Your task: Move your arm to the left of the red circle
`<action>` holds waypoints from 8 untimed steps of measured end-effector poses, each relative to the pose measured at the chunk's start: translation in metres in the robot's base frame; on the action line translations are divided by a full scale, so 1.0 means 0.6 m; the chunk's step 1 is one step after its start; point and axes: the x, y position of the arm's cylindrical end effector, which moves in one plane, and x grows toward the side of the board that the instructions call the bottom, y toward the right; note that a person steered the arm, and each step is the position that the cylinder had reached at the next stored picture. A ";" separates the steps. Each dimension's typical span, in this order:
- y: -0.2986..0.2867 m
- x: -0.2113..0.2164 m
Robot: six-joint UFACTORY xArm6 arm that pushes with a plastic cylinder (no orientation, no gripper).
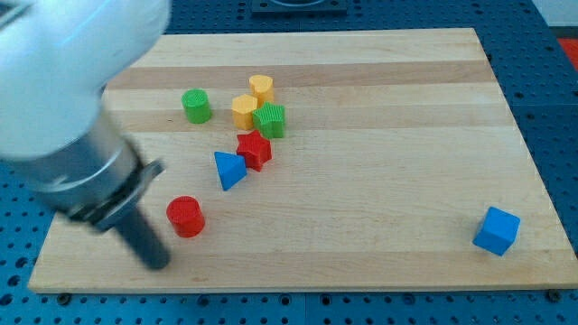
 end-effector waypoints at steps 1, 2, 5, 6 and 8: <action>0.081 -0.192; 0.082 -0.194; 0.014 -0.129; -0.049 -0.120; -0.144 -0.120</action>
